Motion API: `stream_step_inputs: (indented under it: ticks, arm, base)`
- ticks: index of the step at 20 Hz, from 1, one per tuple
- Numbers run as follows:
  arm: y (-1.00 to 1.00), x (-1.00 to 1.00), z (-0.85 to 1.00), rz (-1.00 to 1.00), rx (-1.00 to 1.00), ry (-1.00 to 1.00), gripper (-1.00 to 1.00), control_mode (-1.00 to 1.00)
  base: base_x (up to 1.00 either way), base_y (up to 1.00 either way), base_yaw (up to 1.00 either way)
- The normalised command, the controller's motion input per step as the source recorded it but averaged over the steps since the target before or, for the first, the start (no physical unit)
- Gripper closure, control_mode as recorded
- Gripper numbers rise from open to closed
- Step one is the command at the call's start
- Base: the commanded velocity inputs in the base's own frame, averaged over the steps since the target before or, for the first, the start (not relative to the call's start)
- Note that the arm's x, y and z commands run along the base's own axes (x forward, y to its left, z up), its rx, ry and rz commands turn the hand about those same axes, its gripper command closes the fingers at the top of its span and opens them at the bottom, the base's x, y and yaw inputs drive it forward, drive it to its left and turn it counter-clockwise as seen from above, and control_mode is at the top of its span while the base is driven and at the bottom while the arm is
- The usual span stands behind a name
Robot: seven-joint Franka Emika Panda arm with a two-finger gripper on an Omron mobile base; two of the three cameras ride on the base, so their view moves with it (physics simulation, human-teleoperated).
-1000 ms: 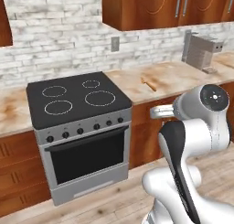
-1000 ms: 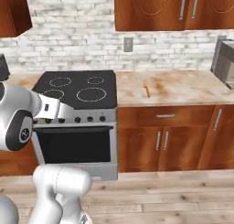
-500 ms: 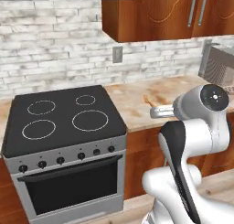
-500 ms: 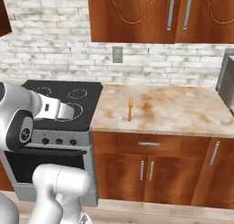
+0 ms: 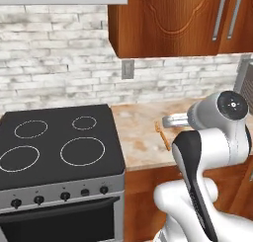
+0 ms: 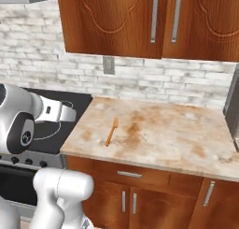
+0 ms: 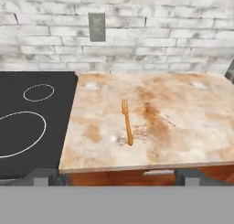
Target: Take the fork and place it on the left side of the plate. Then take the spoon and place it on the right side of the plate. Make sure they're directly next to the plate.
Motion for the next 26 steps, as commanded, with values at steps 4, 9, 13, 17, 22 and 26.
stream_step_inputs:
  ticks: [4, 9, 13, 17, 22, 26]
  arm:
    - [0.00, 0.00, 0.00, 0.00, 0.00, 0.00, -1.00, 1.00]
    - [-0.08, 0.16, -0.23, 0.01, 0.00, 0.03, -1.00, -1.00]
    - [-0.04, 0.05, -0.97, 0.00, 0.00, 0.11, -1.00, -1.00]
    - [-0.01, 0.00, -0.63, -0.04, 0.02, 0.13, -1.00, -1.00]
    - [-0.29, 0.00, -0.40, -0.03, 0.01, 0.18, -1.00, -1.00]
    - [-0.56, 0.00, -0.54, 0.00, 0.03, 0.12, -1.00, -1.00]
  base:
    - [0.78, -0.35, 0.18]
    - [0.40, -0.14, 0.05]
    - [0.00, 0.00, 0.00]
    - [0.00, 0.00, 0.00]
    - [0.00, 0.00, 0.00]
    - [0.00, 0.00, 0.00]
